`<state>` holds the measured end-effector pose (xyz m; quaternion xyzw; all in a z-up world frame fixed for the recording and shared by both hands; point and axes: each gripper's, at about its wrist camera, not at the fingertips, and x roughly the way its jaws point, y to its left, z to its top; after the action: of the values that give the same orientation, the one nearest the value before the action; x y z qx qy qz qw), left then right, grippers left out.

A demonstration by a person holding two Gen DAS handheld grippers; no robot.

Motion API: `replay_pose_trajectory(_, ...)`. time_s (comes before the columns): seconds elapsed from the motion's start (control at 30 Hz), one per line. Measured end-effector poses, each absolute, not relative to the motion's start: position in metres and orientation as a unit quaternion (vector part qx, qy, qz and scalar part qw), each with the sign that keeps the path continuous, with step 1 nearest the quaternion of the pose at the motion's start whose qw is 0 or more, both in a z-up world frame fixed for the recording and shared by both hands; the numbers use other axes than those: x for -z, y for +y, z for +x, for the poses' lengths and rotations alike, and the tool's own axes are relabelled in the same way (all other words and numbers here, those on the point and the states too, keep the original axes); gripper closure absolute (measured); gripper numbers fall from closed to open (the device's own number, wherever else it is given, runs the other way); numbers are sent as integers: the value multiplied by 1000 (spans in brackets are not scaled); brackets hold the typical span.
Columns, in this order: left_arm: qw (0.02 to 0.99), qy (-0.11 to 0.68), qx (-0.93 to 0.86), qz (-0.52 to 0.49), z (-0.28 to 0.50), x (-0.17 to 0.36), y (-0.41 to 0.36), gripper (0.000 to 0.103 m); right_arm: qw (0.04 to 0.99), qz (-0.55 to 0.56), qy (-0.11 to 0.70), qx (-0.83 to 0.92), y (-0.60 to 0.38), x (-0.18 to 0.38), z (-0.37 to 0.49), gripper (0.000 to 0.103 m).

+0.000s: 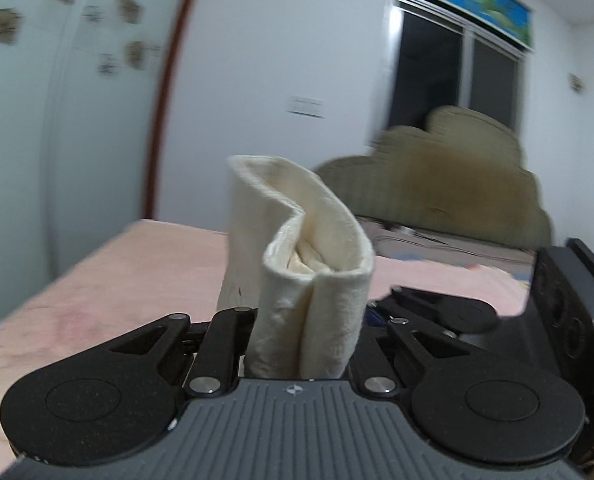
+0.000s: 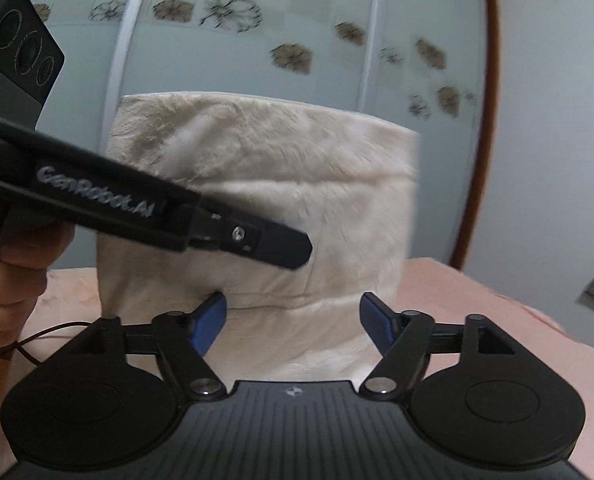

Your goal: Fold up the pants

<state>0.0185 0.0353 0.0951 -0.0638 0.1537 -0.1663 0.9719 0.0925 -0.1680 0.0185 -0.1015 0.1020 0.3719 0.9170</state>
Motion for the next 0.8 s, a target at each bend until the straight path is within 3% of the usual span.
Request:
replay_pose_trajectory(0.37, 944, 189, 271, 17, 21, -56, -99, 90, 947, -56, 145, -282, -281, 6, 51, 26)
replay_pose_trajectory(0.8, 918, 259, 296, 53, 51, 5, -170, 86, 950, -30, 250, -187, -332, 53, 44, 26)
